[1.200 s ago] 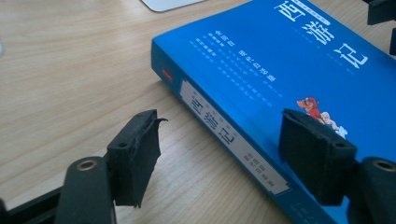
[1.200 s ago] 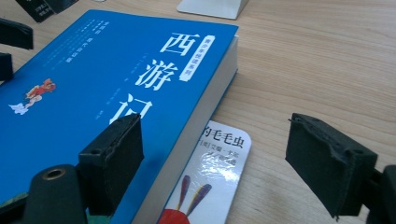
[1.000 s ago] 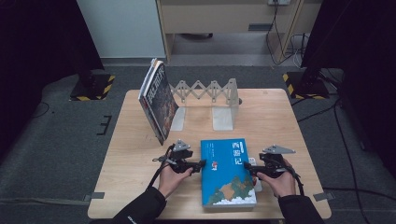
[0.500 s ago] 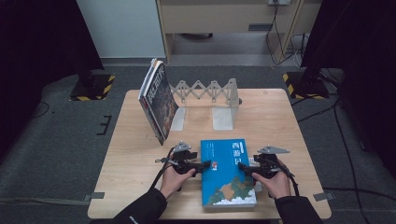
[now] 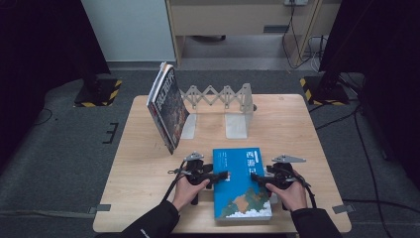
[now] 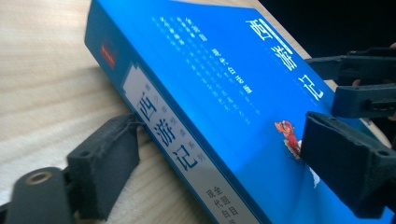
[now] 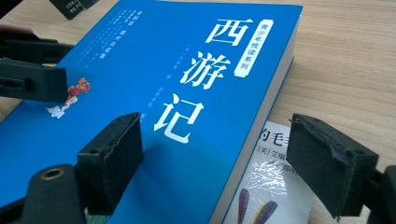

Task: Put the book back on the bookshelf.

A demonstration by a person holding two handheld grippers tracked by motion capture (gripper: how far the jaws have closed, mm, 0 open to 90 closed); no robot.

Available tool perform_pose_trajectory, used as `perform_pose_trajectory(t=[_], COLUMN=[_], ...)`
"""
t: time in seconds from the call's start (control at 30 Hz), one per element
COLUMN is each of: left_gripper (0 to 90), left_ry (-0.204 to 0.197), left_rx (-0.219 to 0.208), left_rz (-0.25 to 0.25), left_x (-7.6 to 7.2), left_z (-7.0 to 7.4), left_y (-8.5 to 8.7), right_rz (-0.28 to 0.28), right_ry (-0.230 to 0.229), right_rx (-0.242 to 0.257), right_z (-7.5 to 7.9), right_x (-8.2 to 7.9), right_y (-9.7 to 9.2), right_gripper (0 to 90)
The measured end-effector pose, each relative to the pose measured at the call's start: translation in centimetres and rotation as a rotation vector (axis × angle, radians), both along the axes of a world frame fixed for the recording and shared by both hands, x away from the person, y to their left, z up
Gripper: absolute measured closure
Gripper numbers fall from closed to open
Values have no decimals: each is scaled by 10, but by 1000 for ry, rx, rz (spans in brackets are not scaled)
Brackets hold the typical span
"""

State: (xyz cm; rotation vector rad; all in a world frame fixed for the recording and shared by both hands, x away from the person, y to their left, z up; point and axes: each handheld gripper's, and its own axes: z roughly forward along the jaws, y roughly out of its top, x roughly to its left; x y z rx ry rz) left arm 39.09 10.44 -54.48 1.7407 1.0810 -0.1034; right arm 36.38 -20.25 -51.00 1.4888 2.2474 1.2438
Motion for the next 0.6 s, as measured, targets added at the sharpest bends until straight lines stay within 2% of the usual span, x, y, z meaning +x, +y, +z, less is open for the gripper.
perform_pose_trajectory(t=[0.2, 0.43, 0.53, 0.6], left_gripper=[92, 87, 22, 21], left_ry=[-1, 0, 1, 1], left_rx=[2, -2, -10, -10], left_rz=[1, 31, 18, 17], left_x=[0, -2, -1, -1], left_z=[0, 0, 0, 0], left_y=[-1, -4, -6, -6], right_rz=[0, -5, 0, 0], right_ry=[-3, 7, 3, 3], right_rx=[10, 29, 32, 33], right_z=[-1, -3, -4, -4], right_x=[1, 1, 1, 1], right_y=[1, 0, 0, 0], right_gripper=[186, 187, 188, 188])
